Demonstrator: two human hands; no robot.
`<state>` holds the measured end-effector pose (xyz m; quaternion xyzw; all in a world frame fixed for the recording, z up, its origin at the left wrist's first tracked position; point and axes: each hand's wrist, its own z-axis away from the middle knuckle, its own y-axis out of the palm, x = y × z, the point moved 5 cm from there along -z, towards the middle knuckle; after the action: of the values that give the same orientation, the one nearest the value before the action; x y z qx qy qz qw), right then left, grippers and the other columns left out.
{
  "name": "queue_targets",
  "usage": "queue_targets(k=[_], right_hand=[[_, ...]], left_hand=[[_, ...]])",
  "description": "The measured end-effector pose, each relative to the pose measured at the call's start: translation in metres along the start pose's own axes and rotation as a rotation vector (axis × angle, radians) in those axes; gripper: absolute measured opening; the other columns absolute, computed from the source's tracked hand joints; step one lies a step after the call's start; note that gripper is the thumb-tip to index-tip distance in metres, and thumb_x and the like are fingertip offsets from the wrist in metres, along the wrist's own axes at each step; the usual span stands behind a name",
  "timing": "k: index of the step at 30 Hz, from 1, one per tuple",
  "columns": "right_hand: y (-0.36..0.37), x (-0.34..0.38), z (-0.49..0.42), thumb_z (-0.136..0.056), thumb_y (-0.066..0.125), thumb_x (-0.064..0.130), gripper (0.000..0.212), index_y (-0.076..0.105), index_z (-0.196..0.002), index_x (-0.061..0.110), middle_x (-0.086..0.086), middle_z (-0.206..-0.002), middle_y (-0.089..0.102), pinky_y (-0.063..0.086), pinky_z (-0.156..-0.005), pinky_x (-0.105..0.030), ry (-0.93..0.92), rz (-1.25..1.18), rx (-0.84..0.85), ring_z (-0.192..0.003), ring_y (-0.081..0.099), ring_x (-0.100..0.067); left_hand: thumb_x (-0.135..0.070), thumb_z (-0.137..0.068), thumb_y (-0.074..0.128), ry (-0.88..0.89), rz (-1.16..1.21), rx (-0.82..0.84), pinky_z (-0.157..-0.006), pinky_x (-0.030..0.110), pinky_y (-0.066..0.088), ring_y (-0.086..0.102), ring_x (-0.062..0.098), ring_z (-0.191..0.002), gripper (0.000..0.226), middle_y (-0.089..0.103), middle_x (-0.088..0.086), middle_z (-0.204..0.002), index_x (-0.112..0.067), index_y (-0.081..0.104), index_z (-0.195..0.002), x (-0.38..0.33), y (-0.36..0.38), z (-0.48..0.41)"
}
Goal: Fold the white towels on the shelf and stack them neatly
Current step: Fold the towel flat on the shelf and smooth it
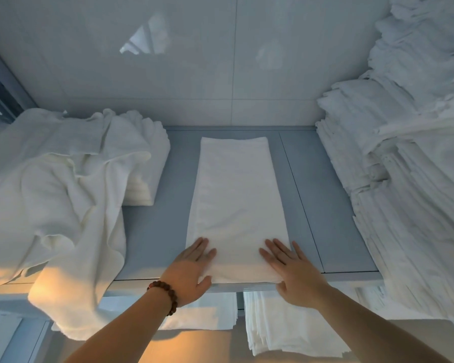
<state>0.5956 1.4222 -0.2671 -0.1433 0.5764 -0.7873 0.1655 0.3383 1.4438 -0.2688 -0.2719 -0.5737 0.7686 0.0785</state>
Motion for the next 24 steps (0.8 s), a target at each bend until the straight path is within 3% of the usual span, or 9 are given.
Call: queue_targets(k=[3, 5, 11, 14, 17, 19, 21, 24], right_hand=[[-0.002, 0.009, -0.002, -0.087, 0.027, 0.063, 0.08, -0.013, -0.148, 0.031, 0.004, -0.153, -0.029, -0.022, -0.112, -0.038, 0.001, -0.075, 0.0, -0.14, -0.031, -0.015], [-0.005, 0.016, -0.009, -0.086, 0.018, 0.07, 0.079, -0.008, -0.149, 0.031, 0.004, -0.153, -0.028, -0.02, -0.114, -0.04, 0.01, -0.107, -0.006, -0.141, -0.028, -0.014], [-0.017, 0.021, -0.057, -0.094, 0.015, 0.06, 0.063, 0.0, -0.15, 0.034, 0.002, -0.158, -0.016, -0.014, -0.117, -0.046, 0.096, -0.177, -0.035, -0.144, -0.02, -0.014], [-0.02, 0.019, -0.079, -0.095, 0.016, 0.058, 0.061, -0.001, -0.149, 0.035, -0.001, -0.158, -0.017, -0.014, -0.116, -0.048, 0.133, -0.175, -0.068, -0.144, -0.02, -0.017], [-0.021, 0.016, -0.092, -0.096, 0.016, 0.056, 0.062, -0.004, -0.149, 0.033, -0.002, -0.158, -0.017, -0.015, -0.115, -0.048, 0.181, -0.181, -0.114, -0.144, -0.02, -0.02], [-0.018, 0.017, -0.094, -0.095, 0.018, 0.056, 0.064, -0.007, -0.149, 0.032, -0.002, -0.157, -0.019, -0.017, -0.115, -0.047, 0.208, -0.176, -0.132, -0.143, -0.022, -0.02], [-0.014, 0.022, -0.094, -0.094, 0.018, 0.056, 0.066, -0.007, -0.149, 0.031, -0.001, -0.157, -0.019, -0.017, -0.115, -0.048, 0.231, -0.17, -0.138, -0.143, -0.023, -0.019], [-0.024, 0.025, -0.102, -0.092, 0.021, 0.051, 0.064, 0.006, -0.15, 0.028, -0.004, -0.16, -0.003, -0.013, -0.116, -0.05, 0.289, -0.18, -0.215, -0.146, -0.012, -0.021]], left_hand=[[-0.056, -0.094, 0.025, -0.001, 0.057, -0.054, -0.117, 0.032, 0.004, -0.009, 0.007, -0.143, 0.056, 0.003, -0.011, -0.157, -0.034, 0.025, -0.146, -0.002, -0.009, -0.005], [-0.053, -0.096, 0.026, 0.001, 0.118, -0.083, -0.118, 0.032, 0.007, -0.001, 0.006, -0.144, 0.051, 0.011, -0.012, -0.156, -0.033, 0.033, -0.143, -0.004, -0.014, -0.017], [-0.025, -0.097, 0.043, -0.047, 0.323, -0.194, -0.115, 0.024, 0.012, 0.018, 0.013, -0.141, 0.035, 0.035, 0.0, -0.149, -0.016, 0.053, -0.13, -0.002, -0.028, -0.069], [-0.014, -0.095, 0.042, -0.091, 0.249, -0.252, -0.111, 0.016, 0.009, 0.021, 0.014, -0.141, 0.041, 0.036, 0.006, -0.148, -0.007, 0.047, -0.135, 0.006, -0.032, -0.087], [-0.009, -0.092, 0.044, -0.152, 0.217, -0.444, -0.11, 0.014, 0.006, 0.025, 0.016, -0.14, 0.044, 0.036, 0.007, -0.148, -0.003, 0.044, -0.136, 0.019, -0.041, -0.087], [-0.009, -0.092, 0.044, -0.159, 0.17, -0.433, -0.11, 0.015, 0.005, 0.024, 0.017, -0.141, 0.046, 0.034, 0.008, -0.15, -0.003, 0.043, -0.137, 0.027, -0.037, -0.082], [-0.011, -0.092, 0.043, -0.145, 0.111, -0.337, -0.113, 0.019, 0.007, 0.022, 0.018, -0.142, 0.048, 0.03, 0.008, -0.151, -0.004, 0.04, -0.139, 0.032, -0.024, -0.078], [-0.02, -0.082, 0.045, -0.213, 0.016, -0.365, -0.108, 0.04, 0.029, 0.041, 0.025, -0.13, 0.049, 0.049, 0.008, -0.138, -0.01, 0.053, -0.129, 0.036, -0.027, -0.085]])
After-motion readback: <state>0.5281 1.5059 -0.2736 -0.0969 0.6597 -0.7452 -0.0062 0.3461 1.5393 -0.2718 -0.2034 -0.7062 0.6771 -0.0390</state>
